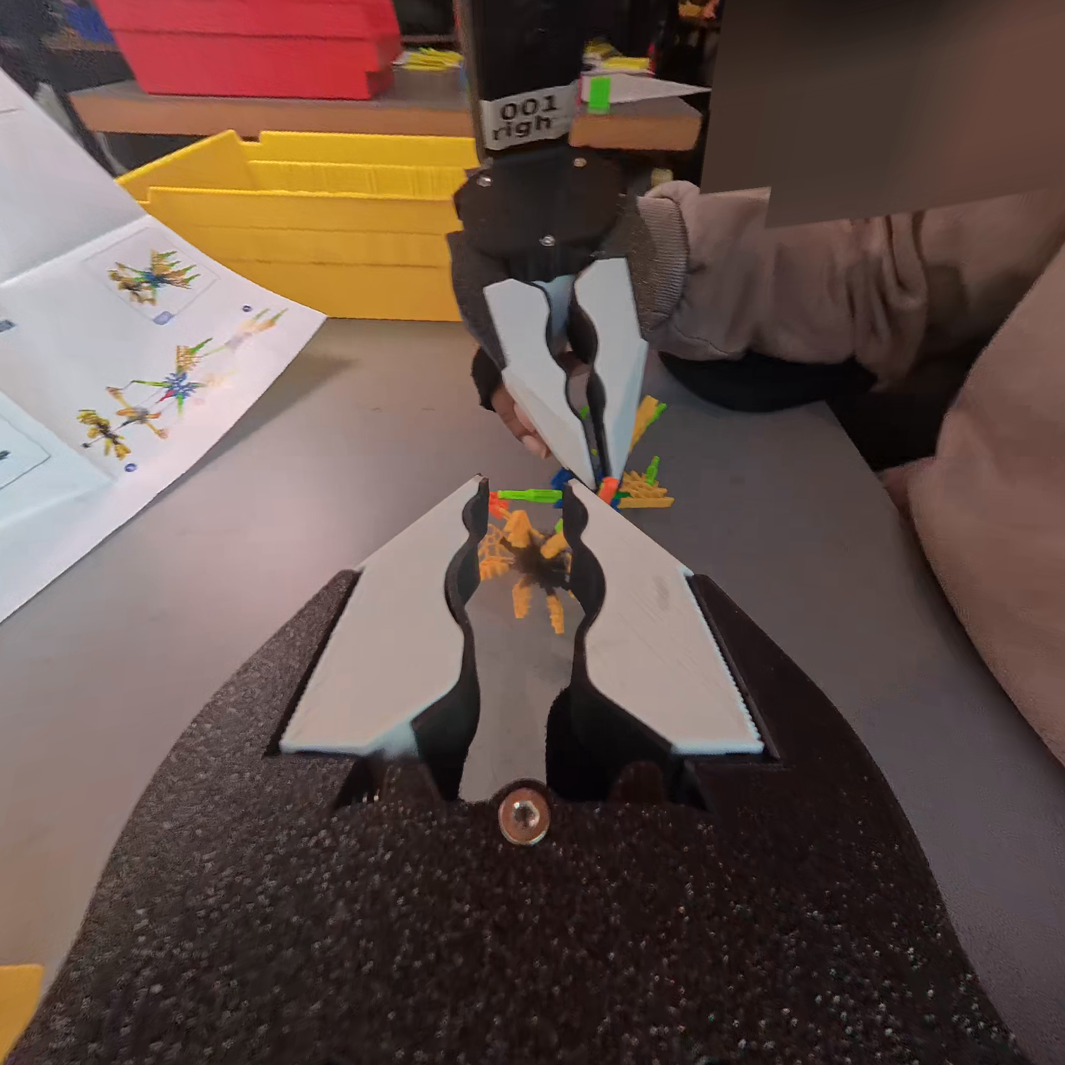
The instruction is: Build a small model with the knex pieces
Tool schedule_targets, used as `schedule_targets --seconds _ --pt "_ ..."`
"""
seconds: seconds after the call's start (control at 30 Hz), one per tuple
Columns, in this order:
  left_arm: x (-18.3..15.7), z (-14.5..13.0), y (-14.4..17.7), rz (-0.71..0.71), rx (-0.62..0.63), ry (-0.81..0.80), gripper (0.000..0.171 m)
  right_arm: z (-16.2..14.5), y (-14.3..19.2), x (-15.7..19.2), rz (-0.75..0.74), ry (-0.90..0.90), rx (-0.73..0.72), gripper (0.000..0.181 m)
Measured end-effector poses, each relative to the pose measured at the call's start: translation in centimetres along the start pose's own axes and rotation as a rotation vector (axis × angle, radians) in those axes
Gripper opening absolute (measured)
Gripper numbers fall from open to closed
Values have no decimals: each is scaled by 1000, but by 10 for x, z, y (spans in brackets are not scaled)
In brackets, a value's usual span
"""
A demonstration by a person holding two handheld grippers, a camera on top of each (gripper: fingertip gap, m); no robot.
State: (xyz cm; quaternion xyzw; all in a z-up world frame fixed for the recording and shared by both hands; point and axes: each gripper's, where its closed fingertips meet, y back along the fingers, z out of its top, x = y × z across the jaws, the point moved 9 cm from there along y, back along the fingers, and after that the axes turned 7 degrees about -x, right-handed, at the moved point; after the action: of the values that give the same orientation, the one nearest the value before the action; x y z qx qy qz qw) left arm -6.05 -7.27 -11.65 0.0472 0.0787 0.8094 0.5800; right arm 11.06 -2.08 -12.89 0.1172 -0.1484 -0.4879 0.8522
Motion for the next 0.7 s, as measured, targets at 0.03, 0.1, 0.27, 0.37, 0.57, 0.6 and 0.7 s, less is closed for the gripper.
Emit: schedule_targets --seconds 0.03,0.1,0.27,0.37,0.57,0.6,0.7 --pt "-6 2 0 -49 22 -12 23 -1 1 0 18 -15 -15 1" --pt "-14 1 -4 -109 42 -24 23 -4 3 0 63 -52 -40 1" --pt "-22 -16 -20 -103 171 -67 19 -8 -4 -2 107 -74 -19 1" --pt "-23 -22 -24 -72 211 -96 7 -10 -7 -2 125 -82 -21 1" --pt "-21 -23 -24 -56 194 -60 5 -11 -6 -3 120 -92 -40 1" --pt "-20 -22 -24 -48 189 -37 5 -11 -5 -4 108 -90 -46 1" --pt "-13 -22 -22 -23 175 57 4 -8 -3 -5 47 -66 -61 1"
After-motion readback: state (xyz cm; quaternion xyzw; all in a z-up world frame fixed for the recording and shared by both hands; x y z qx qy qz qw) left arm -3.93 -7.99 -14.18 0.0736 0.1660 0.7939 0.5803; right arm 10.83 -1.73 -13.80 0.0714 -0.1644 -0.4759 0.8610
